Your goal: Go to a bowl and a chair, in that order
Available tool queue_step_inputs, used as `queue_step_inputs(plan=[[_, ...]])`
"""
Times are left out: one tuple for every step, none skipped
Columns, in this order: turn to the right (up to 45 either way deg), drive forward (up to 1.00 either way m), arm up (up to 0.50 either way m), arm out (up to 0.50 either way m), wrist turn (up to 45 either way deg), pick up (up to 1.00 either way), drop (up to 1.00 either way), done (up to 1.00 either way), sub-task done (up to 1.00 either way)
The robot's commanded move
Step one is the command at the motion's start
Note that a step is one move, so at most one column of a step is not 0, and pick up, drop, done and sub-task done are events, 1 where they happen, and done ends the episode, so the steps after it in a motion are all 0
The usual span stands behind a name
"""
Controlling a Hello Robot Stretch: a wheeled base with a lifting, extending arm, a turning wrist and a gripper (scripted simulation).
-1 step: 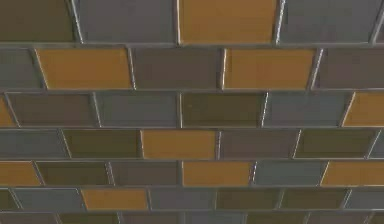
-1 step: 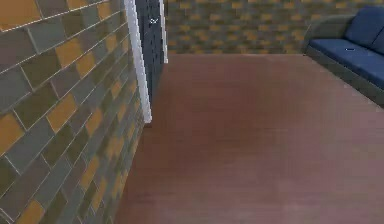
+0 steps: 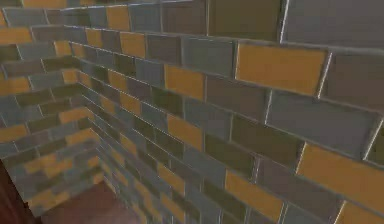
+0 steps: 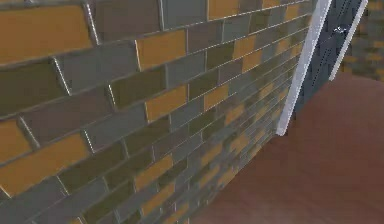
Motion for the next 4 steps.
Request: queue_step_inputs(plan=[[-45.0,0.00,0.00,0.00,0.0,0.00,0.00,0.00,0.00],[-45.0,0.00,0.00,0.00,0.0,0.00,0.00,0.00,0.00],[-45.0,0.00,0.00,0.00,0.0,0.00,0.00,0.00,0.00],[0.0,0.15,0.00,0.00,0.0,0.00,0.00,0.00,0.00]])
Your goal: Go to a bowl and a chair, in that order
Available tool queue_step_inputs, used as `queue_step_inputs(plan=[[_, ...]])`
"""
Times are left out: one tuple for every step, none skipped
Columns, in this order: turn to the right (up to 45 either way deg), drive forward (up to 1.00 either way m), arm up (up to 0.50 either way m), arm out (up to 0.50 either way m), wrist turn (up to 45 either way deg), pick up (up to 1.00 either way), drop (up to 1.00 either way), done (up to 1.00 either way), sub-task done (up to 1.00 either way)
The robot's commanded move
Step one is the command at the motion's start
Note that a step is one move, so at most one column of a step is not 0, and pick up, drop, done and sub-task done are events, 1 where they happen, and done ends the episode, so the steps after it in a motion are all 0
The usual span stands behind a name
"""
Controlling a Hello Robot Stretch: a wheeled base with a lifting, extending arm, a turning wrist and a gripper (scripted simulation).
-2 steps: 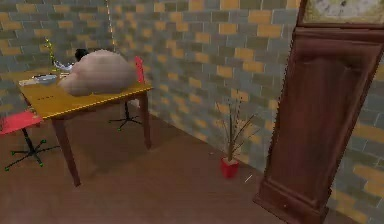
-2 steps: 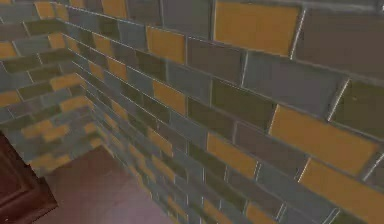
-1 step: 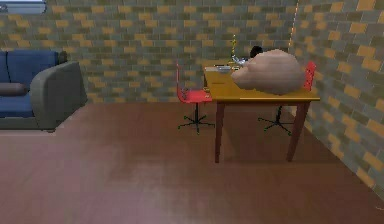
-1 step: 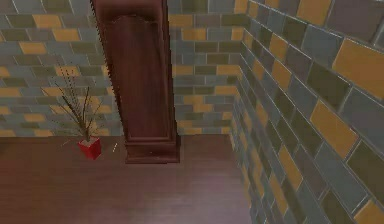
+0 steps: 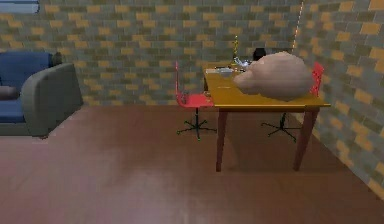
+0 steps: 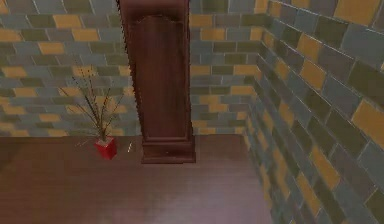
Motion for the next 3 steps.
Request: queue_step_inputs(plan=[[-15.0,0.00,0.00,0.00,0.0,0.00,0.00,0.00,0.00],[0.0,1.00,0.00,0.00,0.0,0.00,0.00,0.00,0.00],[-6.0,0.00,0.00,0.00,0.0,0.00,0.00,0.00,0.00]])
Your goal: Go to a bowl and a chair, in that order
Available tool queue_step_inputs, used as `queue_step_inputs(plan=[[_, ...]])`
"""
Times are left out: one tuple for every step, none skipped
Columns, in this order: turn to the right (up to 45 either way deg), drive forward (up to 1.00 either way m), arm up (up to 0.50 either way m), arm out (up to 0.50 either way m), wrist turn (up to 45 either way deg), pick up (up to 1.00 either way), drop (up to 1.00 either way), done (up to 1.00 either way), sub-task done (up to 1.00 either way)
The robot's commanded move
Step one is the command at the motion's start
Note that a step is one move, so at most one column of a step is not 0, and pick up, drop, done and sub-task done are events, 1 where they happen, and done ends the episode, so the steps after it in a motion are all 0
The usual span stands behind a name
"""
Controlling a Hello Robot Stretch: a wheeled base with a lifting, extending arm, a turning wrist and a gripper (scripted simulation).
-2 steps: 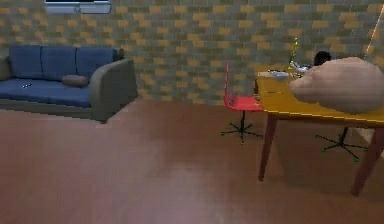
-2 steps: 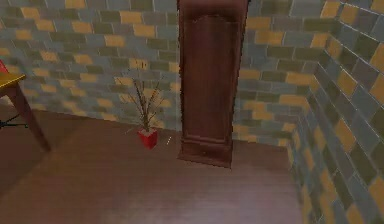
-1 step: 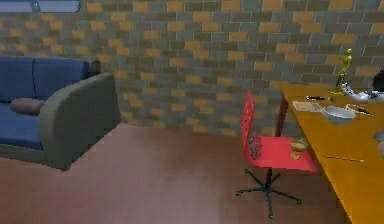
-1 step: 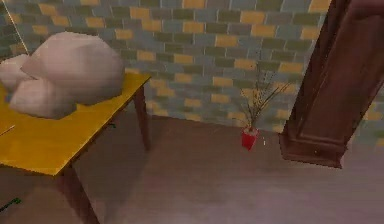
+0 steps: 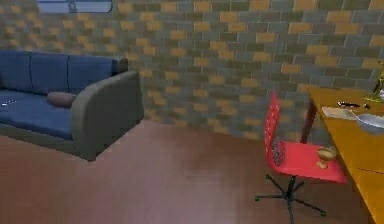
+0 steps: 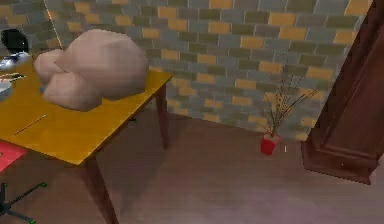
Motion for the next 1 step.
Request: queue_step_inputs(plan=[[0.0,0.60,0.00,0.00,0.0,0.00,0.00,0.00,0.00]])
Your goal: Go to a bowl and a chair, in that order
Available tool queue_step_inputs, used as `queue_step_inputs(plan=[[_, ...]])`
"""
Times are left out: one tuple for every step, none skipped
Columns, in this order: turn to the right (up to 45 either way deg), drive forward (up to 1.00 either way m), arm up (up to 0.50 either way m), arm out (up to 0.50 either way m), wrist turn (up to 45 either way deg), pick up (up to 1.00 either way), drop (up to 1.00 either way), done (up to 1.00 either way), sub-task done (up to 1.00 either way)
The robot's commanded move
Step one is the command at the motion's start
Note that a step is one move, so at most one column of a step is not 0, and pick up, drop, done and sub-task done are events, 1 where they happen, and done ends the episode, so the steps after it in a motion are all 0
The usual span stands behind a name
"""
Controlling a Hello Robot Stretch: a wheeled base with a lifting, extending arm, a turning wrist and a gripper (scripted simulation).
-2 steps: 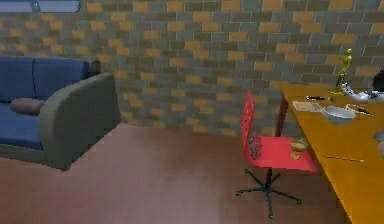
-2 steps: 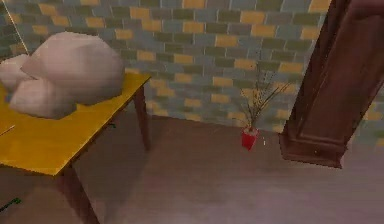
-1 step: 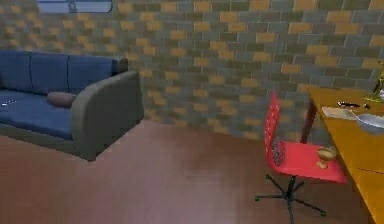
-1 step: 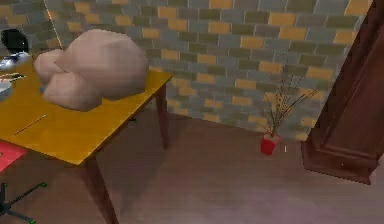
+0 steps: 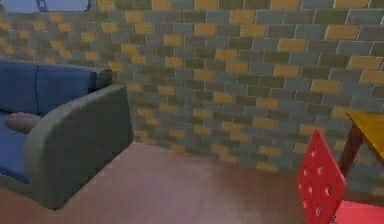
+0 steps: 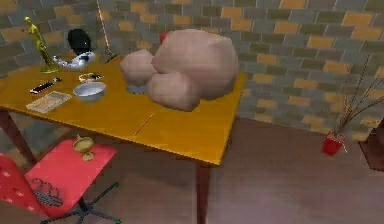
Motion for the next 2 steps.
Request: queue_step_inputs(plan=[[45.0,0.00,0.00,0.00,0.0,0.00,0.00,0.00,0.00],[18.0,0.00,0.00,0.00,0.0,0.00,0.00,0.00,0.00]])
